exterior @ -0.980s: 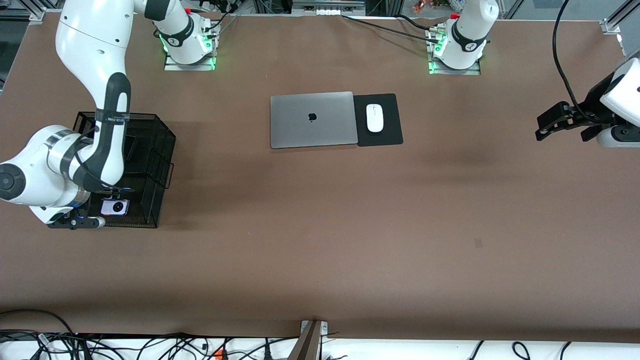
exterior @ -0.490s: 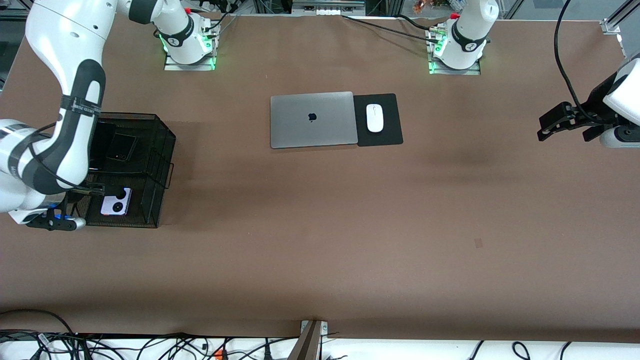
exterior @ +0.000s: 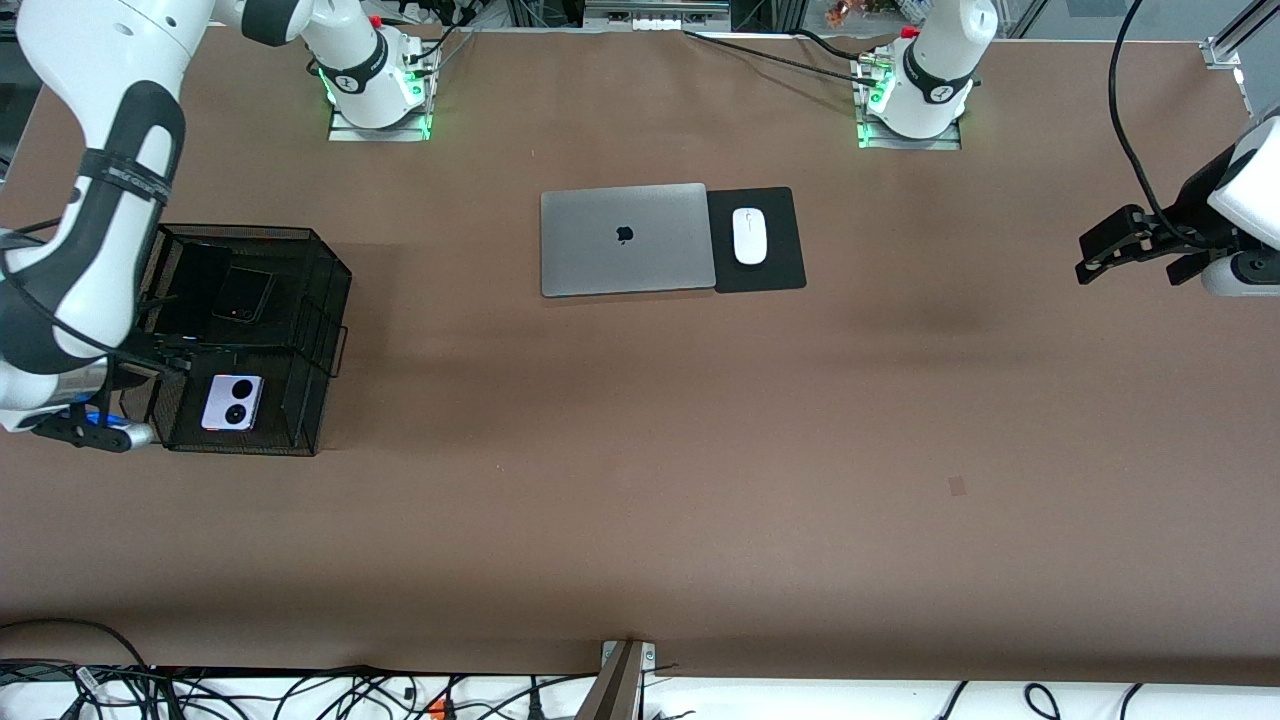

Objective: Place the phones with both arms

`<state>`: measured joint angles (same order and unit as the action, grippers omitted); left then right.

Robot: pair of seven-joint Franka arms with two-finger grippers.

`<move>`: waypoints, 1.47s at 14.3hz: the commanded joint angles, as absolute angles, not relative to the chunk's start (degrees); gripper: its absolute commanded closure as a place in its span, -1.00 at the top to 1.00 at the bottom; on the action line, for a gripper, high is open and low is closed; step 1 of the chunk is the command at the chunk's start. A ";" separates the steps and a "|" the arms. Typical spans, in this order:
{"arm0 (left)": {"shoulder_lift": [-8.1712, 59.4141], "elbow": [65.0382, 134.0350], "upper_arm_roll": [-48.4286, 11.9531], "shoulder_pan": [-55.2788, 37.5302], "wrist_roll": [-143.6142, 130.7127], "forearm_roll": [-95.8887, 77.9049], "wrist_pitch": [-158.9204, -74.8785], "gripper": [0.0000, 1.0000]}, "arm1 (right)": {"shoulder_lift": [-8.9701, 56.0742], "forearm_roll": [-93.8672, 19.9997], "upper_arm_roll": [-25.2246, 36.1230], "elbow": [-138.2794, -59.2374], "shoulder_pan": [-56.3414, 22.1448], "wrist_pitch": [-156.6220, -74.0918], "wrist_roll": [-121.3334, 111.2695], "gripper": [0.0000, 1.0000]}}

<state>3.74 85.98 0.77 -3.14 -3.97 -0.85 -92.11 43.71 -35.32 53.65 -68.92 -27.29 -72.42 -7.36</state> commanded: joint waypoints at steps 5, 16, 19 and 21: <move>3.43 86.31 0.26 -2.99 -3.16 -0.88 -94.57 1.00 | 39.74 -28.77 33.42 -51.68 -9.59 -64.16 -1.41 0.98; 3.43 86.40 -0.18 -3.25 -3.34 -0.70 -93.87 1.00 | 18.58 0.17 -0.88 -69.46 4.57 -75.99 -1.05 0.91; 3.43 86.40 -0.18 -3.25 -3.25 -0.70 -93.87 1.00 | 7.59 2.37 -2.72 -85.30 4.22 -88.91 -1.14 0.99; 3.43 86.40 -0.18 -3.16 -3.34 -0.70 -93.87 1.00 | 4.23 2.11 -2.64 -89.64 3.08 -91.67 -1.06 0.99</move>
<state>3.79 85.98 -0.03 -3.27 -3.96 -0.86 -93.90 11.85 1.04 -1.94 -79.20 3.41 -87.17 -1.75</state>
